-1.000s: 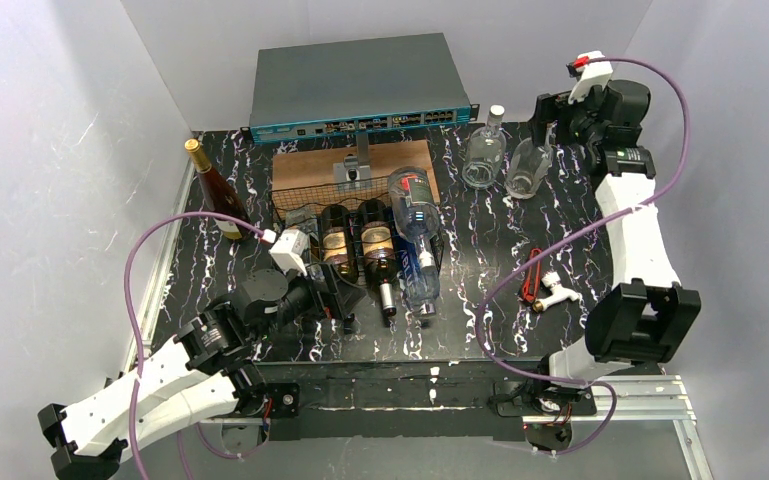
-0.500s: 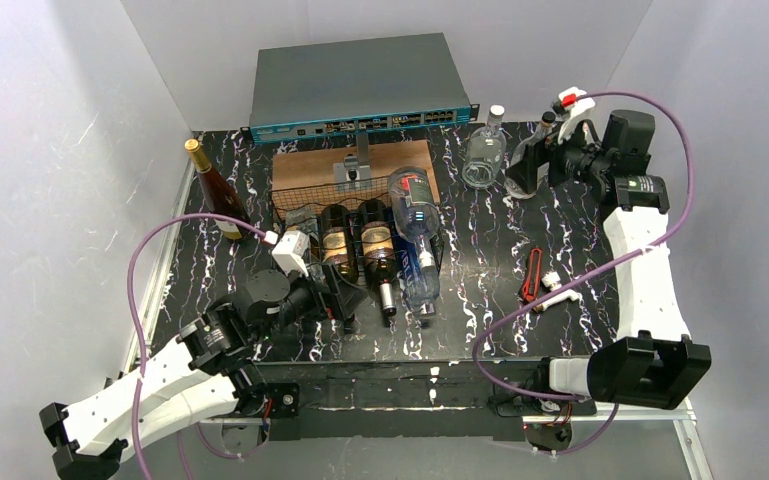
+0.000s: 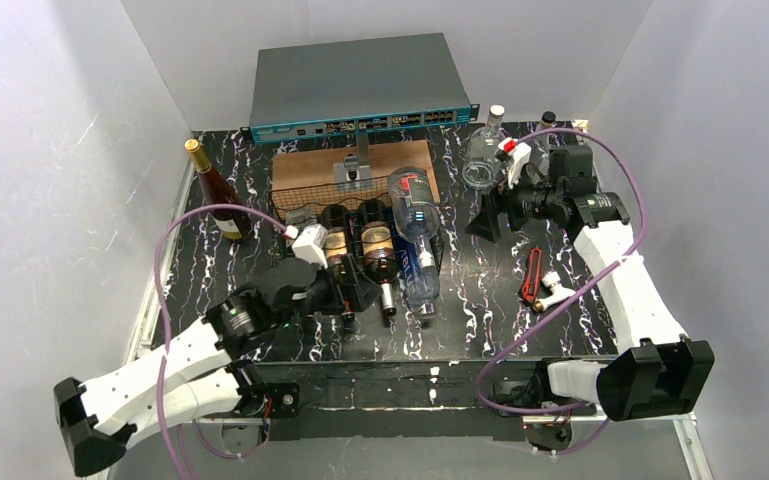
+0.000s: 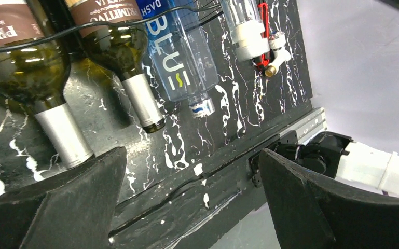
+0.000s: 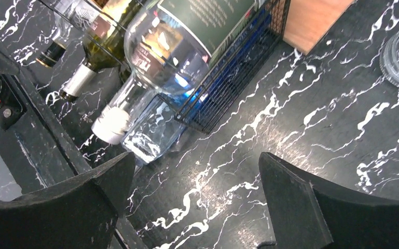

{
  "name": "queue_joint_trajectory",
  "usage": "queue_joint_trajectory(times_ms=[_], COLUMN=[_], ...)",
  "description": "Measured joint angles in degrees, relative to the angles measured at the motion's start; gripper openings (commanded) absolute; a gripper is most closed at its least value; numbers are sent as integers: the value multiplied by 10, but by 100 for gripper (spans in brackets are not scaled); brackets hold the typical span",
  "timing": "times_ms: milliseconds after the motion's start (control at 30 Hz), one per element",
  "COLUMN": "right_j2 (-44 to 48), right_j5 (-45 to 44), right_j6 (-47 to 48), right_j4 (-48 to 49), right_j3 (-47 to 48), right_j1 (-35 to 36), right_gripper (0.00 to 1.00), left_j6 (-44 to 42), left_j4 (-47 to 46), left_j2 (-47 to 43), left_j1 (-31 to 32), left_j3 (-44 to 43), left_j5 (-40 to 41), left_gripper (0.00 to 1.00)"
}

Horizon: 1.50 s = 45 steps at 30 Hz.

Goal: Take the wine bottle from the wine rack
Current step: Move the wine bottle to the center of the board, then pick up the wine bottle from the wine rack.

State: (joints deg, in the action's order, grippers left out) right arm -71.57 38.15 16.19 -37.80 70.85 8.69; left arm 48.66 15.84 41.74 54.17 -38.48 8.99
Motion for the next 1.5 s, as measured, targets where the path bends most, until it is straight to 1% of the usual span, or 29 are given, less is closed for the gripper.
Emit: queue_joint_trajectory(times_ms=[200, 233, 267, 300, 333, 367, 433, 500, 600, 767, 800, 933, 1000, 1100, 1167, 1300, 1500], right_j2=[37, 45, 70, 75, 82, 91, 108, 115, 117, 116, 116, 116, 116, 116, 116, 116, 119], right_j5=[-8, -10, -21, -24, -26, -29, -32, -32, -22, -16, -16, -19, -23, -34, -38, -48, -55], right_j6=[-12, -12, -15, -18, -25, -28, -38, -47, -58, -68, -69, -70, -70, -70, -70, -70, -70], right_j4=[23, 27, 43, 53, 73, 95, 115, 132, 162, 179, 183, 187, 187, 187, 187, 187, 188], right_j3=[-80, -92, -127, -134, -147, -165, -200, -228, -258, -276, -276, -276, -276, -276, -276, -276, -276], right_j1=[-1, -1, -1, -4, -8, -12, -27, -44, -68, -111, -113, -112, -112, -112, -112, -112, -112], right_gripper=[98, 98, 98, 98, 98, 98, 98, 98, 98, 98, 98, 98, 98, 98, 98, 98, 98], left_j6=[27, 33, 37, 50, 53, 54, 54, 53, 51, 47, 45, 38, 33, 28, 23, 20, 23], left_j4=[8, 17, 24, 35, 49, 77, 93, 102, 128, 174, 183, 207, 223, 238, 246, 258, 262], left_j2=[126, 147, 170, 232, 247, 270, 338, 392, 452, 509, 518, 550, 565, 592, 608, 628, 631], left_j1=[15, 25, 36, 65, 72, 80, 90, 97, 103, 104, 104, 104, 104, 104, 104, 103, 93], left_j3=[-90, -112, -136, -197, -208, -237, -311, -360, -407, -463, -476, -516, -537, -563, -574, -577, -577], left_j5=[11, 25, 38, 79, 90, 107, 134, 153, 181, 214, 221, 244, 257, 275, 287, 306, 311], left_gripper=[98, 98, 98, 98, 98, 98, 98, 95, 93, 89, 88, 79, 78, 72, 68, 63, 60])
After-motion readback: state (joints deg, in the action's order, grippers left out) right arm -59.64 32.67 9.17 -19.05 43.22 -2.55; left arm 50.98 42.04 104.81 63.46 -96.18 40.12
